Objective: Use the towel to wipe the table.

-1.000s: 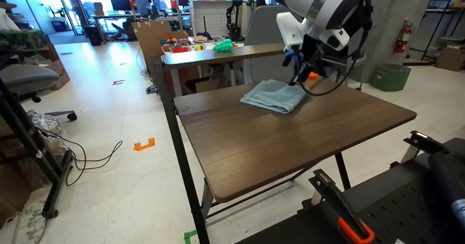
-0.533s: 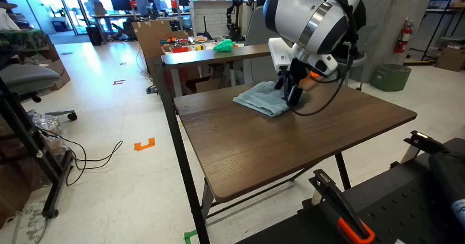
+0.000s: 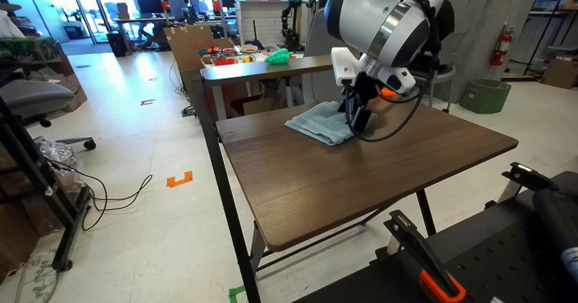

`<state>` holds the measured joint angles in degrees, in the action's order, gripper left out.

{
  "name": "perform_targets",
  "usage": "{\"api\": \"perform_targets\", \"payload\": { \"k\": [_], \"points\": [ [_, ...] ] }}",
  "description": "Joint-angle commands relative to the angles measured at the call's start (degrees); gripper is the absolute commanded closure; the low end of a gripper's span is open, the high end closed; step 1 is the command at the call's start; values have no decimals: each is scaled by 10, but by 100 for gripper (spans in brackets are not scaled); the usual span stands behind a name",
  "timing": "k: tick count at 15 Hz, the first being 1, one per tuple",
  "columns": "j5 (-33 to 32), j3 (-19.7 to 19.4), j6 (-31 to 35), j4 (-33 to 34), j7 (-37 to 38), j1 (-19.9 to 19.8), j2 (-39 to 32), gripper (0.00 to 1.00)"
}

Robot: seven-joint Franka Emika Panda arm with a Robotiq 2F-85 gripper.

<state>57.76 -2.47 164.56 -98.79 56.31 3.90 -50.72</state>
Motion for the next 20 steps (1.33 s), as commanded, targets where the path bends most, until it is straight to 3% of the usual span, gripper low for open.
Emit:
{"api": "perform_targets", "payload": {
  "k": [1, 6, 16, 20],
  "points": [
    [-26, -5, -46, -47, 22, 10, 31, 0],
    [-89, -29, -90, -64, 103, 34, 26, 0],
    [-80, 74, -53, -215, -32, 50, 87, 0],
    [-76, 76, -37, -202, -58, 54, 81, 0]
  ]
}}
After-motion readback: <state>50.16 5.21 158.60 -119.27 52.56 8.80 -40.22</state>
